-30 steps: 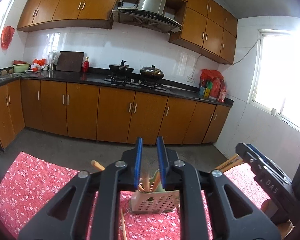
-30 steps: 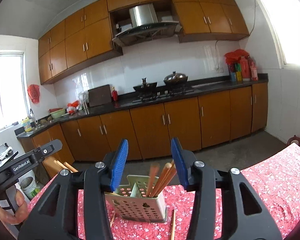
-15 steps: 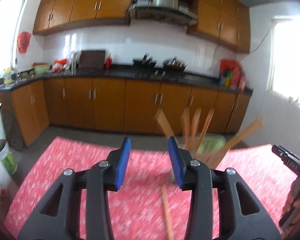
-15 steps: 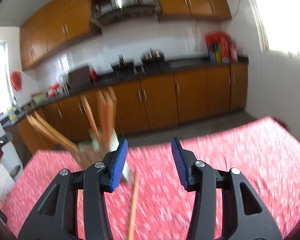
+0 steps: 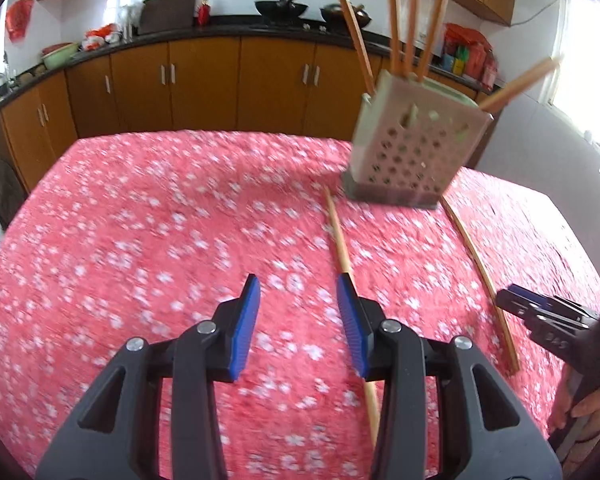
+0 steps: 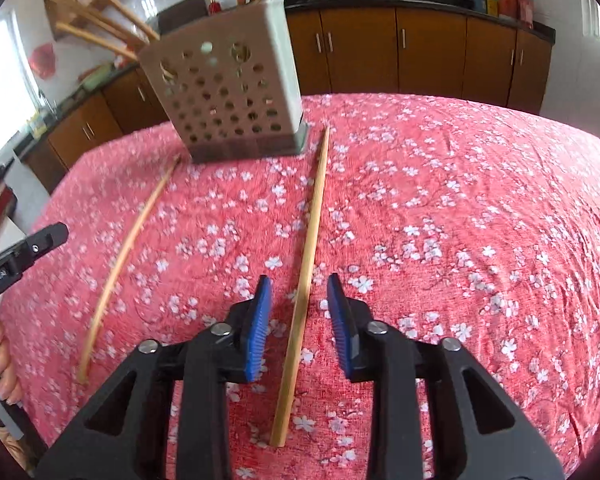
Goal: Organize utensils
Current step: 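Lower both tools to the last two chopsticks and close each tool on one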
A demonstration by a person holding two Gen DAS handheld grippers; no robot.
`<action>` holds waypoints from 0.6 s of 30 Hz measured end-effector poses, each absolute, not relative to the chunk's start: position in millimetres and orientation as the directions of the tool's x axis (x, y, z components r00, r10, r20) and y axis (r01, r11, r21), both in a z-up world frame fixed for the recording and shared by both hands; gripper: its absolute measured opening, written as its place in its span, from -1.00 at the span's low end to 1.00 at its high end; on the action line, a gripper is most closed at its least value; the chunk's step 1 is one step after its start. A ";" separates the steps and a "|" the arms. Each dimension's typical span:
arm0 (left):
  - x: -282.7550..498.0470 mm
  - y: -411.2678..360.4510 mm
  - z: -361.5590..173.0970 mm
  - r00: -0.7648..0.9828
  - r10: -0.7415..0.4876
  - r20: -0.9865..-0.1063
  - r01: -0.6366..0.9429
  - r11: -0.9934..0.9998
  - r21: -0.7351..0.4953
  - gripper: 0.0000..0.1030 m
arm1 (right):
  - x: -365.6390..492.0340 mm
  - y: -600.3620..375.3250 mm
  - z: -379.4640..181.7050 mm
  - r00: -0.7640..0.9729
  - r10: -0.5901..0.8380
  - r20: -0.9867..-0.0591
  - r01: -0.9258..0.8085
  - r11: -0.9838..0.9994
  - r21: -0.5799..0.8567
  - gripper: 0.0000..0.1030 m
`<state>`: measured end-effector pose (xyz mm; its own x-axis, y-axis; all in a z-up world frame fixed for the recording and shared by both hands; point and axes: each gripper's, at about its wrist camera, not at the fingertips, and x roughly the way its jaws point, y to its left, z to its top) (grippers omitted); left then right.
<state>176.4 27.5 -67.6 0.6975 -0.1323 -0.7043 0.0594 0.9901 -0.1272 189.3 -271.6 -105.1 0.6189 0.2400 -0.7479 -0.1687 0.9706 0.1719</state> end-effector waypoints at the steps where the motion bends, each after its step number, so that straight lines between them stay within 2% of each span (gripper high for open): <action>1: 176.4 21.6 -71.1 0.690 -0.139 -0.711 0.067 0.989 -0.128 -0.22 | 191.2 -271.8 -107.8 0.611 0.231 -0.757 -0.164 0.973 0.165 -0.72; 2: 176.0 19.3 -73.9 0.681 -0.145 -0.717 0.074 0.989 -0.130 -0.22 | 191.6 -273.9 -108.7 0.614 0.224 -0.757 -0.156 0.974 0.162 -0.82; 3: 177.1 15.3 -77.1 0.671 -0.152 -0.726 0.082 0.988 -0.131 -0.22 | 191.7 -277.4 -108.5 0.620 0.214 -0.755 -0.144 0.977 0.158 -0.84; 10: 182.0 -4.6 -96.0 0.625 -0.162 -0.764 0.104 0.987 -0.125 -0.31 | 191.8 -314.1 -110.9 0.637 0.171 -0.752 -0.035 0.981 0.193 -0.85; 13: 185.3 -11.0 -103.3 0.614 -0.130 -0.778 0.096 0.991 -0.091 -0.47 | 190.0 -320.8 -110.9 0.639 0.167 -0.751 -0.031 0.981 0.192 -0.85; 16: 189.0 -16.0 -103.7 0.617 -0.105 -0.780 0.096 0.994 -0.058 -0.78 | 188.7 -324.3 -111.3 0.640 0.168 -0.750 -0.032 0.981 0.192 -0.85; 18: 191.7 -14.1 -104.3 0.619 -0.087 -0.780 0.084 0.995 -0.045 -0.85 | 188.3 -324.5 -111.4 0.640 0.170 -0.750 -0.036 0.981 0.192 -0.85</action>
